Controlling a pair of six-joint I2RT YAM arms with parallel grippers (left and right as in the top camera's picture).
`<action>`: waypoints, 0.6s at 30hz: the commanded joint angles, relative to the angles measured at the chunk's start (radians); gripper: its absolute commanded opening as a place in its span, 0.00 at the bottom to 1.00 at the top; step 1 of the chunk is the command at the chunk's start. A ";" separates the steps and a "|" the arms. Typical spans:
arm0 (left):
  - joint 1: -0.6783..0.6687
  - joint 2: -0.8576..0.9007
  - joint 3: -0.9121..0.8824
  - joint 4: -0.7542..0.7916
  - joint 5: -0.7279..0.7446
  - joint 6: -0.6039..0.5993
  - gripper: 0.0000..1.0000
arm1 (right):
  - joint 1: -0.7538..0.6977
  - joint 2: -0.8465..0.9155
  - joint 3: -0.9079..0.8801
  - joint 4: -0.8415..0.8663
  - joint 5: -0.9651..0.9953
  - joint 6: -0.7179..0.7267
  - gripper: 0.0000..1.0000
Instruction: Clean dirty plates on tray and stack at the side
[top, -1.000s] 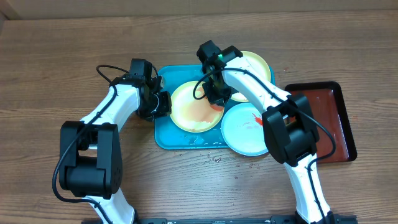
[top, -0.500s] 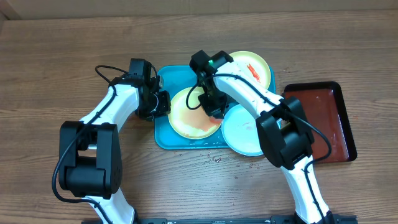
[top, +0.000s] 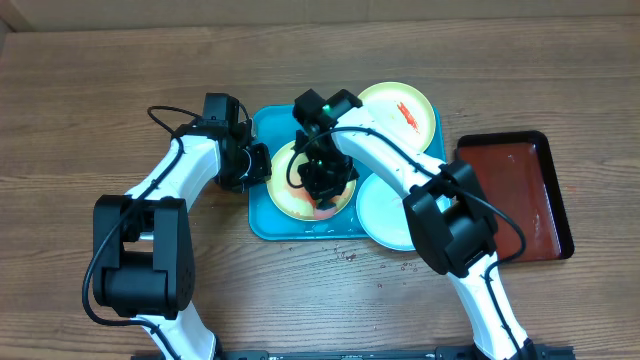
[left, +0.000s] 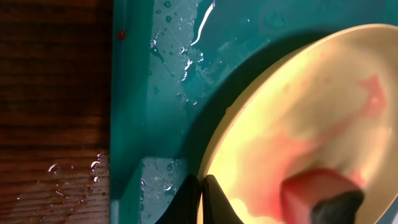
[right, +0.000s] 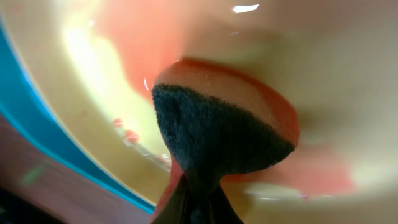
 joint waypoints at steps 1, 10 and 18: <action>0.009 0.001 0.007 0.004 -0.033 -0.026 0.04 | 0.014 0.021 0.018 0.006 -0.047 -0.005 0.04; 0.009 0.001 0.007 0.003 -0.033 -0.025 0.04 | -0.038 0.021 0.017 0.005 0.139 0.002 0.04; 0.009 0.001 0.007 -0.006 -0.037 -0.021 0.04 | -0.129 0.021 0.017 0.010 0.275 0.059 0.04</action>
